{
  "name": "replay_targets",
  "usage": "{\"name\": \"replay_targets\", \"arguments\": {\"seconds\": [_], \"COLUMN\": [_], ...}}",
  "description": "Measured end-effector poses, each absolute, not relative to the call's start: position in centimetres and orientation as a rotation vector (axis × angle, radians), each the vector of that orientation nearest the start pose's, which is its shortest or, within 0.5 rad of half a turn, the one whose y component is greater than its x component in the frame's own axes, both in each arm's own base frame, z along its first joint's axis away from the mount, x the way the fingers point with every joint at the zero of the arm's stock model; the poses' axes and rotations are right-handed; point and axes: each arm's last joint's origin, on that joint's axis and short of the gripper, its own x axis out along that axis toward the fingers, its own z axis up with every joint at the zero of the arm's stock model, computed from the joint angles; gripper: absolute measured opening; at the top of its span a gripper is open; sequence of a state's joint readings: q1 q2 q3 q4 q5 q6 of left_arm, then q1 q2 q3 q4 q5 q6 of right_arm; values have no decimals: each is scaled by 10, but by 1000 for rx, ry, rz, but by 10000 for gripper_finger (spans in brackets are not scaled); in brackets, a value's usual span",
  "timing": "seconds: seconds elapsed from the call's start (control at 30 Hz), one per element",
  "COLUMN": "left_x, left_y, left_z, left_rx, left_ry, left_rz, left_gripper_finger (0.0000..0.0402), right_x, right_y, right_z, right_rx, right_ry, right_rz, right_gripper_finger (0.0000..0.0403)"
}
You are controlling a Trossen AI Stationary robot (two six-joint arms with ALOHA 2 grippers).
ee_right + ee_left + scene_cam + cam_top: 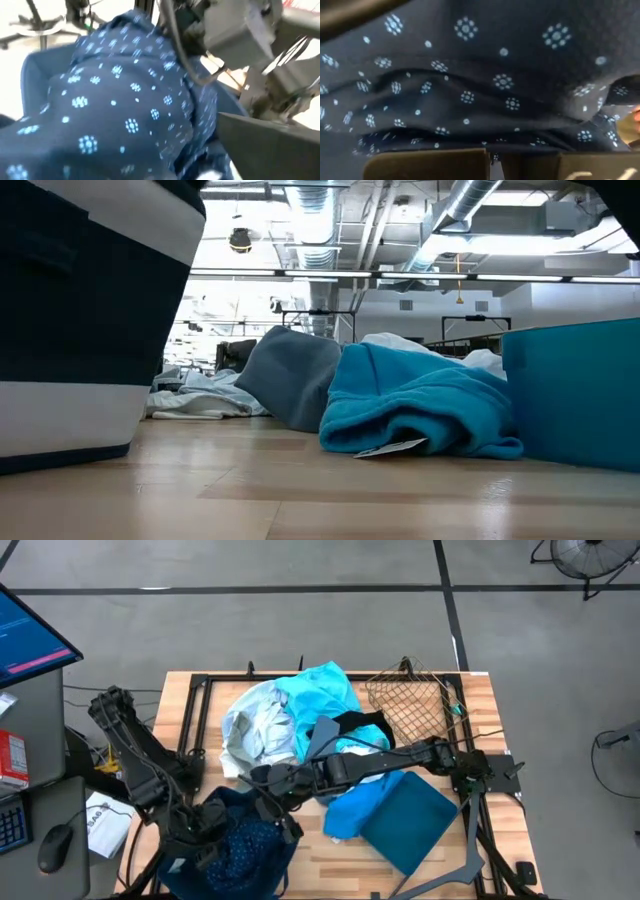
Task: Pick & Place Cloths
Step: Put the blue shirt into the laundry organizer
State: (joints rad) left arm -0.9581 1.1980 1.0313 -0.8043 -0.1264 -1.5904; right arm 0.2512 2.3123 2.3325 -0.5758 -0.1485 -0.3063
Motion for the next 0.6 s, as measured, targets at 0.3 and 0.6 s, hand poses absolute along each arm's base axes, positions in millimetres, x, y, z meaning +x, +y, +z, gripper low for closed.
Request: {"name": "replay_targets", "arguments": {"seconds": [0.3,0.6], "left_x": [131,130], "left_y": [-185,-184], "left_z": [274,273], "left_rx": [-903,-948], "left_ry": [1275,1298], "left_rz": [103,150], "left_gripper_finger": [1,1], "right_x": [491,466], "right_y": [131,126], "right_z": [297,310], "right_rx": [-340,-331], "right_ry": [731,891], "right_rz": [514,528], "right_gripper_finger": [346,349]}}
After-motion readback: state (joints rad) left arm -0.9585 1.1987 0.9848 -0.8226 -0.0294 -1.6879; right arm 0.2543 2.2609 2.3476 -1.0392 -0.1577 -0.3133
